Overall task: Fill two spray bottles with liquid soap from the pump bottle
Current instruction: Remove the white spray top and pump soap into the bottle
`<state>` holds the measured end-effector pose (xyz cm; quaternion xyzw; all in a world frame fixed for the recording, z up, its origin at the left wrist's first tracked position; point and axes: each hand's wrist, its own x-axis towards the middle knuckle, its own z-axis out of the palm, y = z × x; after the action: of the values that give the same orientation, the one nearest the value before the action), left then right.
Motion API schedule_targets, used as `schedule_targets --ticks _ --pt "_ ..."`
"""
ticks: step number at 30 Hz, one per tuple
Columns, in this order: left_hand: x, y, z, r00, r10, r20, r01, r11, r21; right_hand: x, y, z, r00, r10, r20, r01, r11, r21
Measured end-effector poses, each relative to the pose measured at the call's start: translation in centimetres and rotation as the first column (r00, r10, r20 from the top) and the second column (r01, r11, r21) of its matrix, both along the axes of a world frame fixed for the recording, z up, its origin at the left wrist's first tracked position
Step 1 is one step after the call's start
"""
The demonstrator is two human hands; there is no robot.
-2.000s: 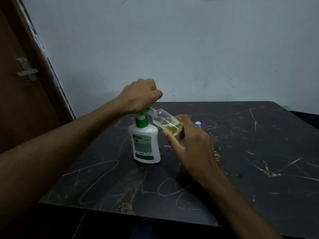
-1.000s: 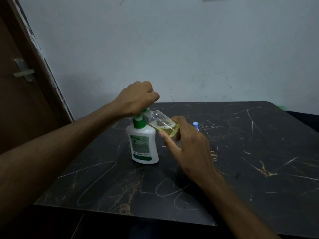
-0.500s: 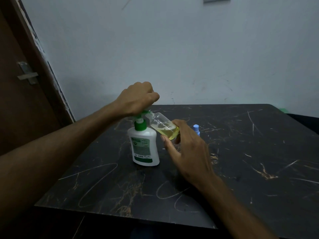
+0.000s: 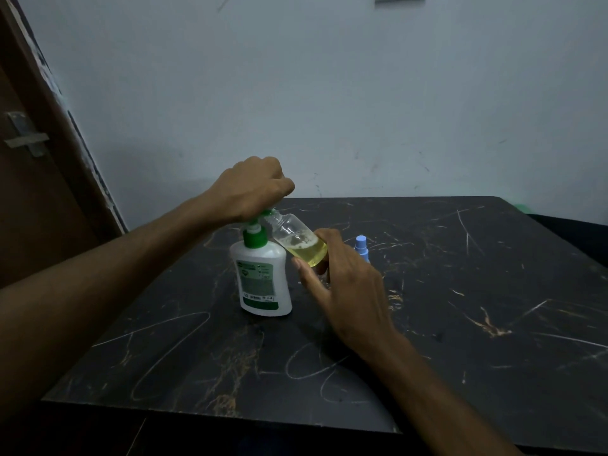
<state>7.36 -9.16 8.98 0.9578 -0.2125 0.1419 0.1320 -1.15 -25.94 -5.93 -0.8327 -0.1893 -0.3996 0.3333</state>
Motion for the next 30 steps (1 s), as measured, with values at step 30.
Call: schedule_targets --ticks 30 --pt "-0.26 0.03 0.20 0.999 0.031 0.025 -0.030 0.999 -0.028 -0.29 -0.22 0.35 1.000 0.001 -0.028 -0.002 1.000 -0.009"
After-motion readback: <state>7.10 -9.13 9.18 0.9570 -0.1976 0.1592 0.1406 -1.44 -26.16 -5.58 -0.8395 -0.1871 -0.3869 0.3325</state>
